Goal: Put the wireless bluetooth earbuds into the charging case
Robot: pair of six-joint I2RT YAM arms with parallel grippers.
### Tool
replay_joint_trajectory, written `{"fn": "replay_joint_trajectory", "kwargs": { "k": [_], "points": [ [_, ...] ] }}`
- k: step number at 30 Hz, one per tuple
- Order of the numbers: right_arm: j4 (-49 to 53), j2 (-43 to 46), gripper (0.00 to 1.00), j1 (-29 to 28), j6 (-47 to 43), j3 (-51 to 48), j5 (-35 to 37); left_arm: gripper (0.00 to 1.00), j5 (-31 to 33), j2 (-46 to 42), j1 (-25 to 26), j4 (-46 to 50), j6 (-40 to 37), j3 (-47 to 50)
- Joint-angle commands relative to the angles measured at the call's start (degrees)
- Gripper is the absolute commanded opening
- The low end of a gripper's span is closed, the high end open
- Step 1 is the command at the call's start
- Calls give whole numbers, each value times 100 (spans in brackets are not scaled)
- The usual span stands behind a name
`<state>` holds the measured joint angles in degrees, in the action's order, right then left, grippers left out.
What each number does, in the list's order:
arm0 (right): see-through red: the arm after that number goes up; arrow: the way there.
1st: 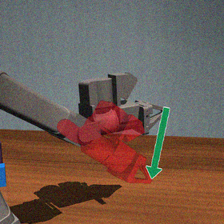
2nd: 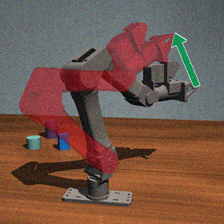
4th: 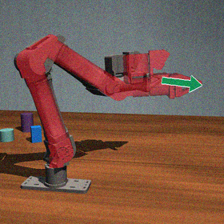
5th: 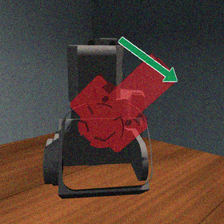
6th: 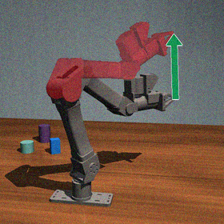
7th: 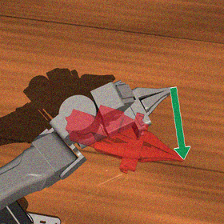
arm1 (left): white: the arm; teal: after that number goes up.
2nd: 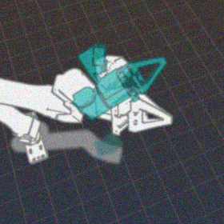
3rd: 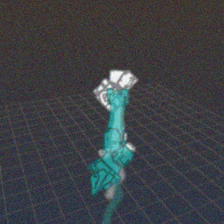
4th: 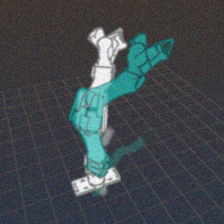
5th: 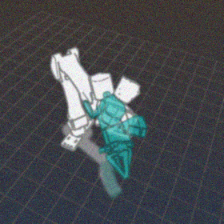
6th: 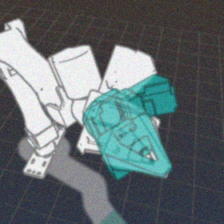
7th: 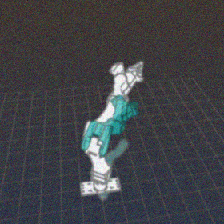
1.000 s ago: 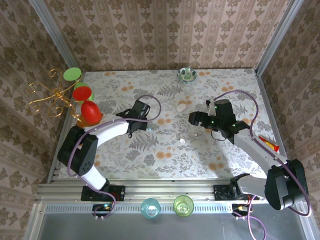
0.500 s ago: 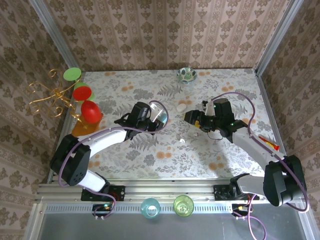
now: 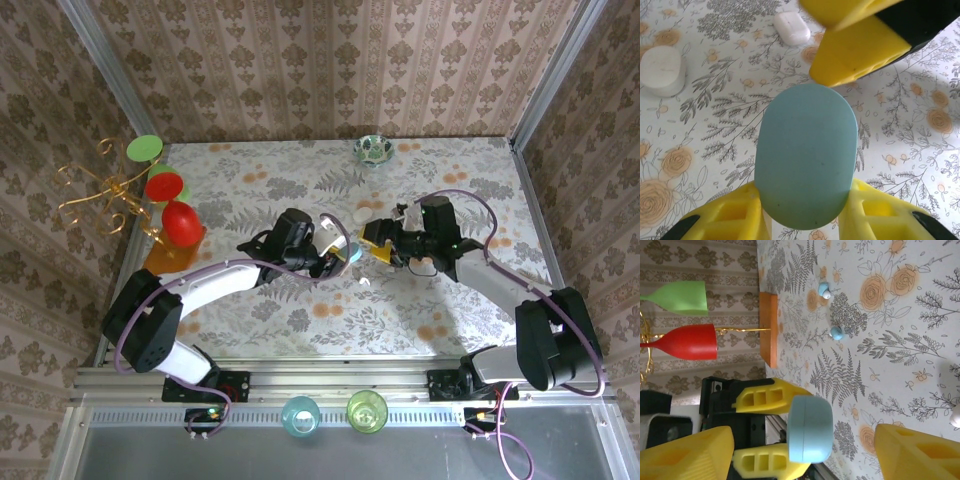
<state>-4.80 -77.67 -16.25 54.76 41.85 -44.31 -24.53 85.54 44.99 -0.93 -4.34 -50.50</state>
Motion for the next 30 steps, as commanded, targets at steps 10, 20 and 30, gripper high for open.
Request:
{"fn": "replay_joint_trajectory", "kwargs": {
  "k": [10,20,30],
  "points": [
    [-694,-109,45,-229,595,-247,-251,29,-240,-91,141,4,-349,-338],
    [-747,89,21,-208,751,-265,-304,43,-300,-313,170,-411,-367,-104],
    [-2668,736,17,-141,2493,-436,-595,81,-507,-1369,19,-3530,66,1290]
  ]
}}
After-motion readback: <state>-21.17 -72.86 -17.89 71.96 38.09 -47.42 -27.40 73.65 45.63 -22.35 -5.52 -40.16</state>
